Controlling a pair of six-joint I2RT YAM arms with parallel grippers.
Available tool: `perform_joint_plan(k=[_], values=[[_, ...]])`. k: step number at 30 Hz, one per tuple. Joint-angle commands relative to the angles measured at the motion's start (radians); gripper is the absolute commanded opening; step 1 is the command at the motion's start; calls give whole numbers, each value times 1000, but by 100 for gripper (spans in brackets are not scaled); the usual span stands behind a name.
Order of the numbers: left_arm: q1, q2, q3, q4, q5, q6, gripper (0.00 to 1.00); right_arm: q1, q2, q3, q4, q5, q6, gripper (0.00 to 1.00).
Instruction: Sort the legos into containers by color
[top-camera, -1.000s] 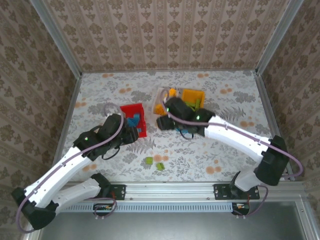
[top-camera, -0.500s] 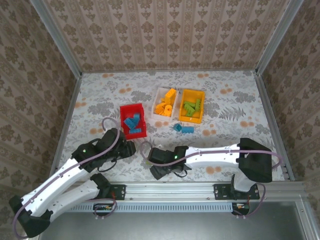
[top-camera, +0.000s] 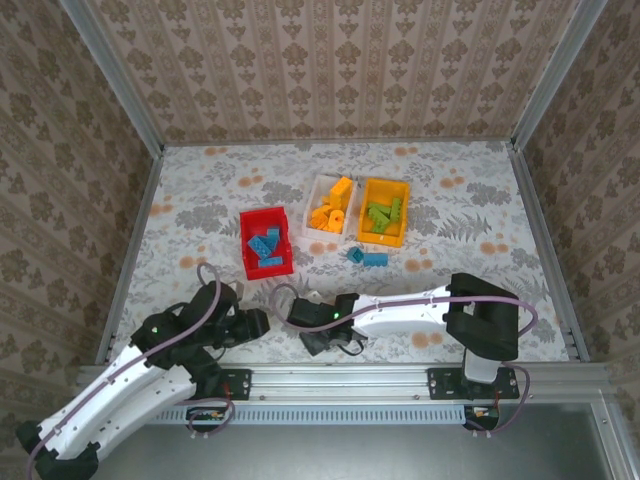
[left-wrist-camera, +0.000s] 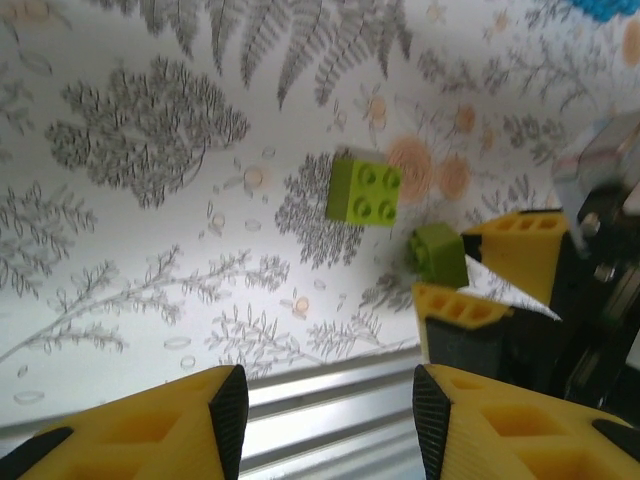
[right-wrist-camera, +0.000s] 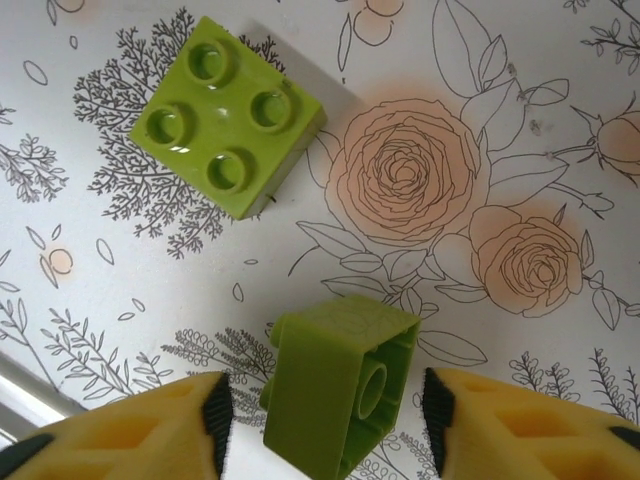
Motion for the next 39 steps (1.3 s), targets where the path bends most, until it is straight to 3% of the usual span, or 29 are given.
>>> perform_joint_plan(k=[1,11,17,23,30,39], values=[[-9,-24,-19,-38,68,-36,51,-10,31,29,2,30,17,48],[-9,85,-17,114,88,-18,51,-33,17,25,-18,64,12,29],[-10,191,45,233,82,5,50,-94,-150,17,-129,165,-14,24],[-34,429,227,341,8,99,51,-417,-300,15,-172,127,-134,24],[-106,787,529,418,-202,253,51,-768,-96,249,-118,-34,-239,24],[-140,1150,796,452,-320,356,52,-923,242,579,-193,-106,-251,25]])
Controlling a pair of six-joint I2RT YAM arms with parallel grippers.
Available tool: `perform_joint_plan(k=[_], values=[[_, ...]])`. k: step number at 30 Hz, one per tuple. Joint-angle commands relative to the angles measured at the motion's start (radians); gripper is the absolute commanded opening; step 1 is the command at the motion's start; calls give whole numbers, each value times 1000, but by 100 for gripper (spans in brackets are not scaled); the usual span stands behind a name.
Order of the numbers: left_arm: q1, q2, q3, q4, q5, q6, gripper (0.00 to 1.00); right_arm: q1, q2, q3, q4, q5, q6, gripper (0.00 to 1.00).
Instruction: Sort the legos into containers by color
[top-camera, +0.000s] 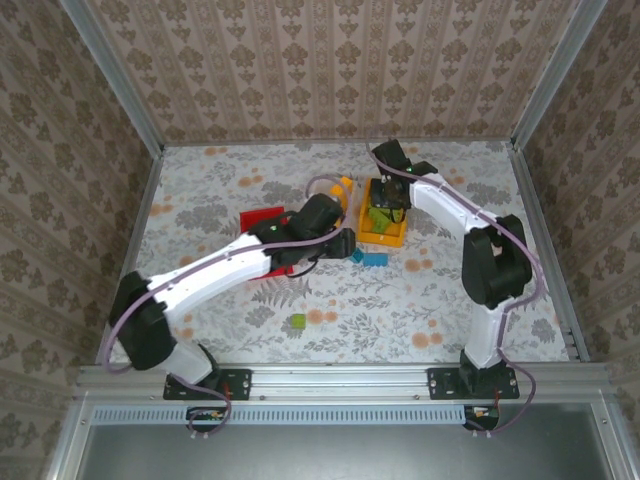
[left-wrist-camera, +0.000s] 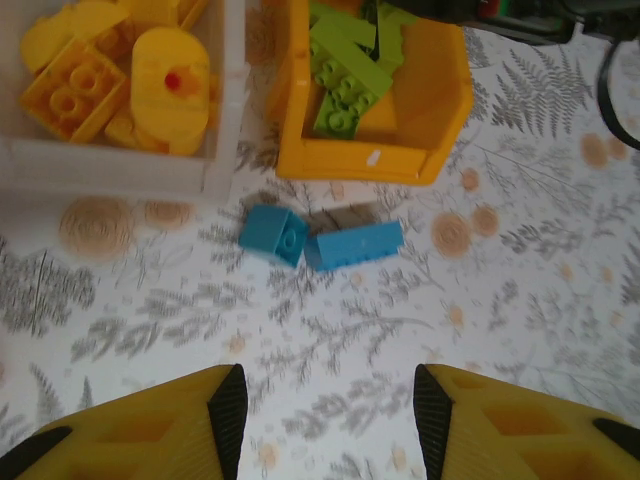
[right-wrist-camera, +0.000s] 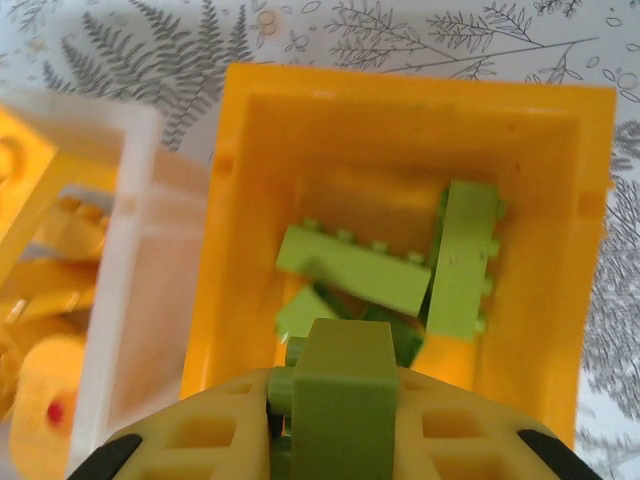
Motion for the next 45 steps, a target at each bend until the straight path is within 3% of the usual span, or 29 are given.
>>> perform_joint_plan(k=[1,9,14,19,26,29,32,37,40,45], values=[[-10,84,72,7,-67,74,52,-26,75,77,-75,-58,-27,27],[-33,222,142,6,-72,83,60,-34,46,120,-90,-87,-66,50],[-33,270,135,1,-80,37,66,-32,-66,86,-80,-100,-74,54],[-18,329,138,-12,-66,-92,71,-27,-270,-55,-39,-115,-82,56],[-39,416,243,-54,-64,-195,69,-21,-623,-329,-43,-123,-59,57],[-88,452,343,-123,-141,-58,68,-22,-768,-408,-72,-114,-52,58],[-116,456,371,-119,-151,210,66,-34,-907,-450,-112,-114,-48,61],[-96,485,404,-195,-15,617,70,-45,-1084,-466,-154,-124,-24,65],[-74,532,458,-270,17,779,71,-47,-1178,-487,-133,-161,9,68],[-41,604,540,-318,80,917,73,-46,-1271,-510,-133,-207,59,72]])
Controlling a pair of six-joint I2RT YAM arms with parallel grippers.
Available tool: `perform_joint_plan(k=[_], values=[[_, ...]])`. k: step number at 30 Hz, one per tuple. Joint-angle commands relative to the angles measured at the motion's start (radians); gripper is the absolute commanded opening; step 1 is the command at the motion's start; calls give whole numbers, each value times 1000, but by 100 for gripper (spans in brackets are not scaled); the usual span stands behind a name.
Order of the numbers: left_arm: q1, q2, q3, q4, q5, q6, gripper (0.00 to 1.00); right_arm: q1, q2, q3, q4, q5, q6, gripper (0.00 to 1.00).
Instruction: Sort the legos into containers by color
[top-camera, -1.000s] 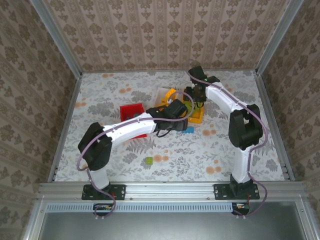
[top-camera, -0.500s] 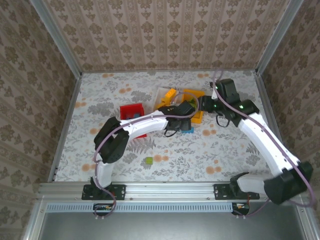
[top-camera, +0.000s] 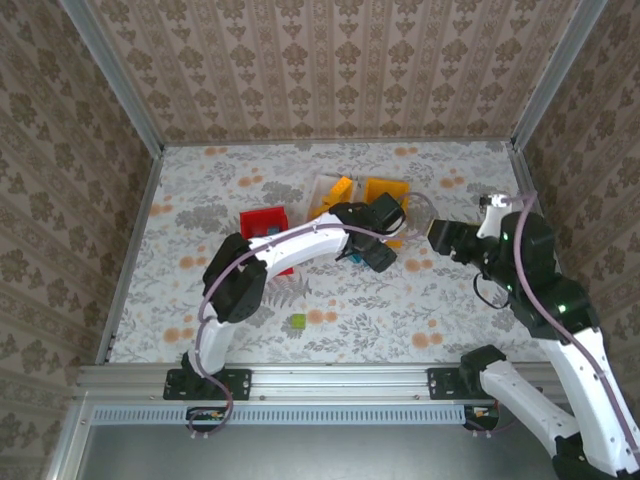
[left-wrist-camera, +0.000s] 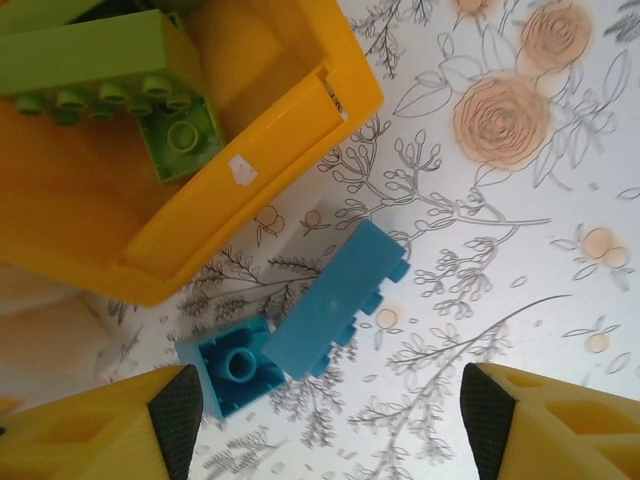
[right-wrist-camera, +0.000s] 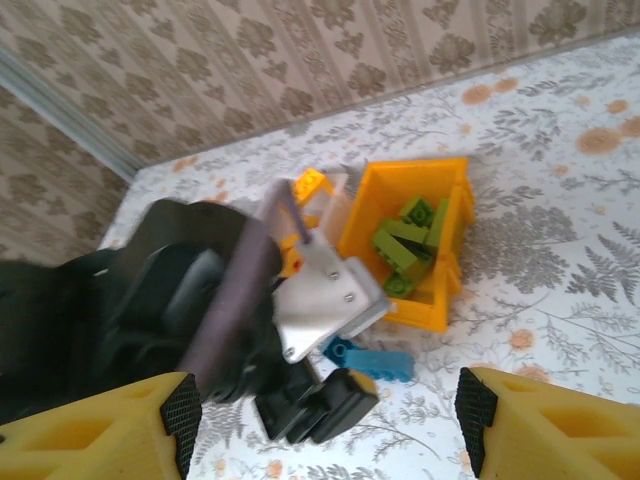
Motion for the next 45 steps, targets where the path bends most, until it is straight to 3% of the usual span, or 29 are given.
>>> perform_joint_plan(k=[1,14,21,26,32,36,39,41,45], values=[[13,75,68,-111,59,210,74,1,-34,-13,-23,-58,51,73],[8,241,189,-146,13,274,70,1,-96,25,-81,-103,111,74],[-6,262,185,-124,19,276,44,1,-100,18,-94,-105,114,73],[-28,227,150,-94,8,265,30,2,-101,2,-89,-105,113,72],[-36,-18,-29,9,-18,106,26,2,-93,-1,-80,-127,84,71],[-5,-275,-231,64,-51,-101,27,1,-60,-7,-40,-244,46,71],[65,-450,-376,49,-70,-264,26,15,-4,-36,8,-339,28,70],[144,-553,-462,28,-68,-361,26,88,45,-42,32,-300,18,70],[337,-696,-594,0,-26,-478,26,392,179,-21,92,-69,-7,72]])
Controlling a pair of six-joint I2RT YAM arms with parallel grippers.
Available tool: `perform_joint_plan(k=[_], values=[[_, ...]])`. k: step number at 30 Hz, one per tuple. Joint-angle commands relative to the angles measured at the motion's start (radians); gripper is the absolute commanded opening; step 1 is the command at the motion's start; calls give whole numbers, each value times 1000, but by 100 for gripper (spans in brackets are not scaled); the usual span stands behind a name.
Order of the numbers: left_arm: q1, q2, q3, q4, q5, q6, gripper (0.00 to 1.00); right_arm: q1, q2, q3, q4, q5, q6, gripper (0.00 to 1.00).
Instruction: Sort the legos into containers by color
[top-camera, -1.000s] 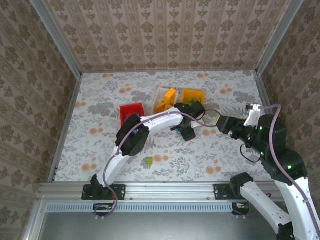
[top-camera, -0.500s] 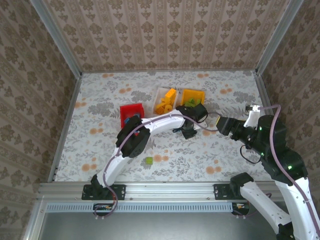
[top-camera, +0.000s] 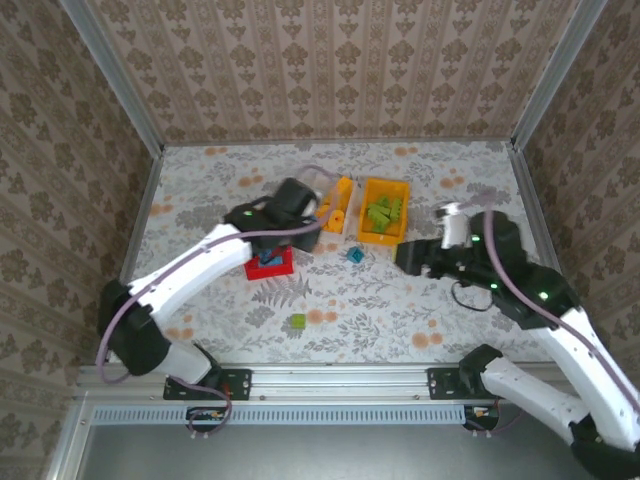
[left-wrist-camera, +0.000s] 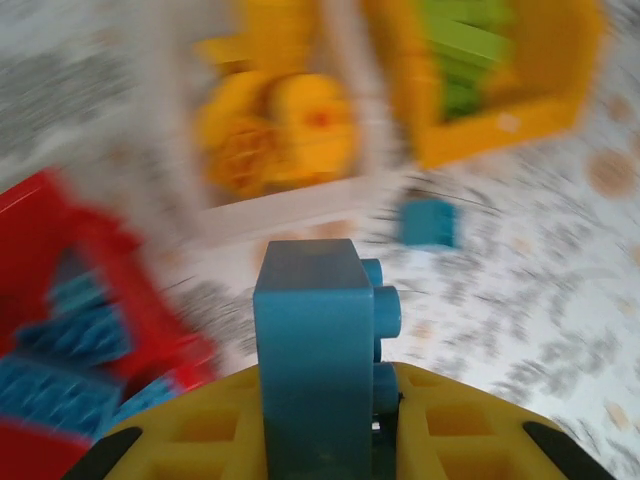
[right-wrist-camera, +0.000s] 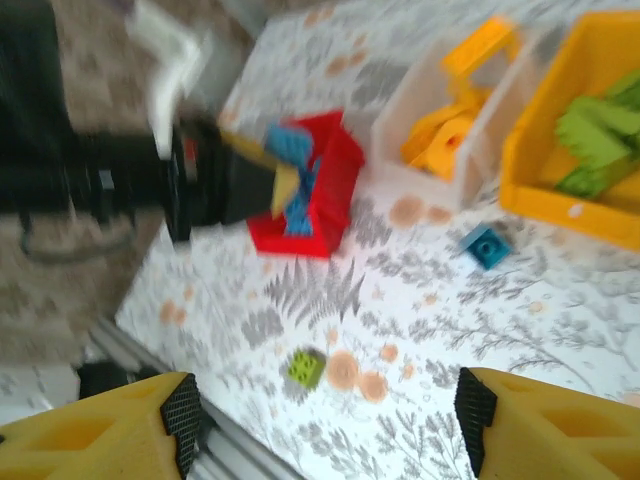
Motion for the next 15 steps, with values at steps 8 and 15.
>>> perform_joint_plan(k=[8,15], values=[[264,77,-12,-73,83,-169,27,269,213,-16,255,164,38,72],[352,222,21,-24,148,-211,28,302,298,-41,294,160,50,72]])
